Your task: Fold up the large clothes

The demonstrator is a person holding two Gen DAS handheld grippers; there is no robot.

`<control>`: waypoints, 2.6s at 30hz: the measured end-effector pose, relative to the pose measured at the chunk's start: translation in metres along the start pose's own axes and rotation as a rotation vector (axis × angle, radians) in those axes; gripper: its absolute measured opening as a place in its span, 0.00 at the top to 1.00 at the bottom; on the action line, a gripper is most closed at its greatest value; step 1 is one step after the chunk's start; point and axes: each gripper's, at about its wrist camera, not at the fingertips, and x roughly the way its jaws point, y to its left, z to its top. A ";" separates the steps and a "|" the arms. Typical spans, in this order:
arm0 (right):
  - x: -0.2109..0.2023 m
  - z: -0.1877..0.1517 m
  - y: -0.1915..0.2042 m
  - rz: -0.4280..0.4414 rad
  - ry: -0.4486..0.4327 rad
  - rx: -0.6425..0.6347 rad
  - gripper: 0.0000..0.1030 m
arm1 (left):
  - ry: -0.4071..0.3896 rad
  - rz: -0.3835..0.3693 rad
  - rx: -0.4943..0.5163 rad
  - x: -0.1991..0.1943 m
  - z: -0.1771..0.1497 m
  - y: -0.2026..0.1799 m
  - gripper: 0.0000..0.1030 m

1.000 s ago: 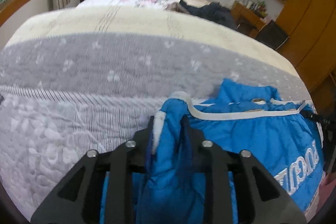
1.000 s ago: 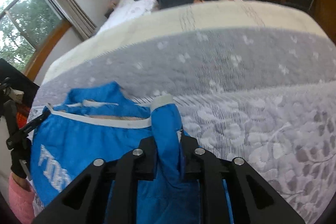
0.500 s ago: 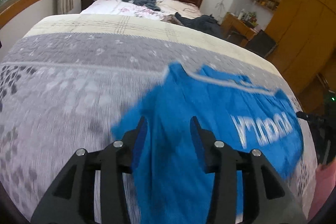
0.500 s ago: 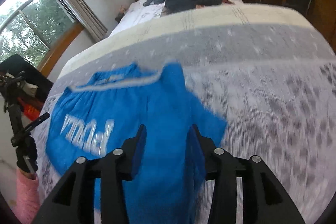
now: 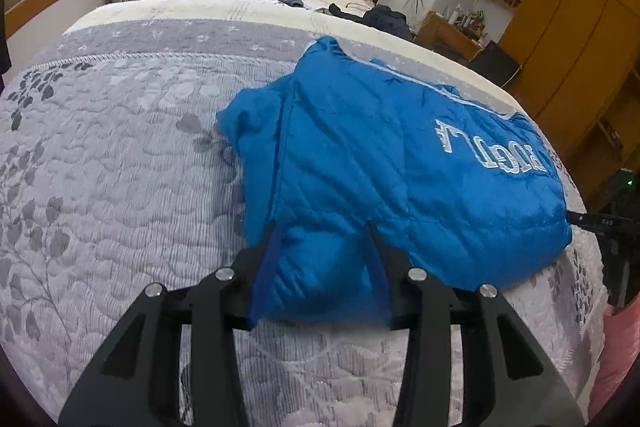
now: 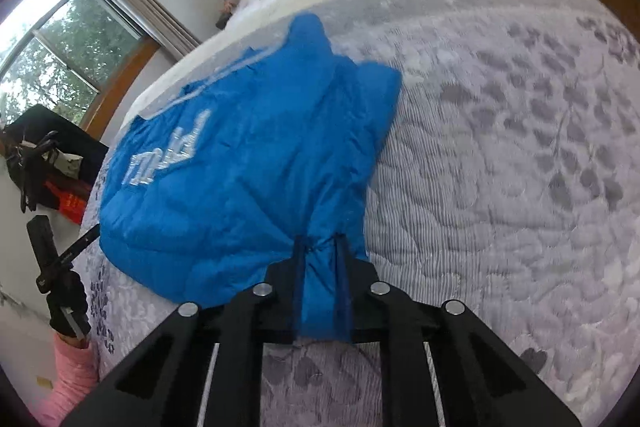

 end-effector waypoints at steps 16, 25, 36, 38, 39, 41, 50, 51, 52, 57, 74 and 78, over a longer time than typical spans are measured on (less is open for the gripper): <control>-0.022 0.014 -0.015 0.139 -0.069 0.034 0.28 | 0.028 -0.132 -0.214 0.004 0.025 0.053 0.37; 0.018 0.044 -0.039 0.269 -0.011 0.114 0.21 | 0.097 -0.331 -0.310 0.059 0.044 0.070 0.37; 0.065 0.061 -0.019 0.326 0.021 0.091 0.30 | 0.141 -0.370 -0.241 0.094 0.059 0.042 0.36; 0.063 0.060 -0.015 0.328 0.015 0.094 0.46 | 0.135 -0.344 -0.233 0.093 0.058 0.035 0.48; 0.059 0.059 -0.014 0.334 0.009 0.096 0.49 | 0.131 -0.337 -0.235 0.090 0.057 0.033 0.55; 0.050 0.054 -0.013 0.345 -0.010 0.097 0.62 | 0.115 -0.323 -0.238 0.085 0.056 0.027 0.65; -0.011 0.041 0.014 0.377 -0.087 0.035 0.74 | 0.067 -0.389 -0.242 0.032 0.050 0.005 0.83; -0.019 0.037 0.019 0.374 -0.090 0.021 0.74 | 0.064 -0.394 -0.230 0.024 0.047 0.001 0.84; -0.028 0.032 0.022 0.370 -0.093 0.008 0.74 | 0.061 -0.402 -0.221 0.015 0.043 -0.004 0.84; -0.077 -0.010 0.029 0.374 -0.112 -0.030 0.74 | 0.038 -0.451 -0.171 -0.040 0.007 -0.020 0.84; -0.037 -0.119 -0.045 0.388 0.022 0.176 0.63 | 0.102 -0.463 -0.251 -0.028 -0.110 0.022 0.69; -0.028 -0.119 -0.052 0.422 0.021 0.193 0.61 | 0.094 -0.464 -0.253 -0.017 -0.113 0.026 0.61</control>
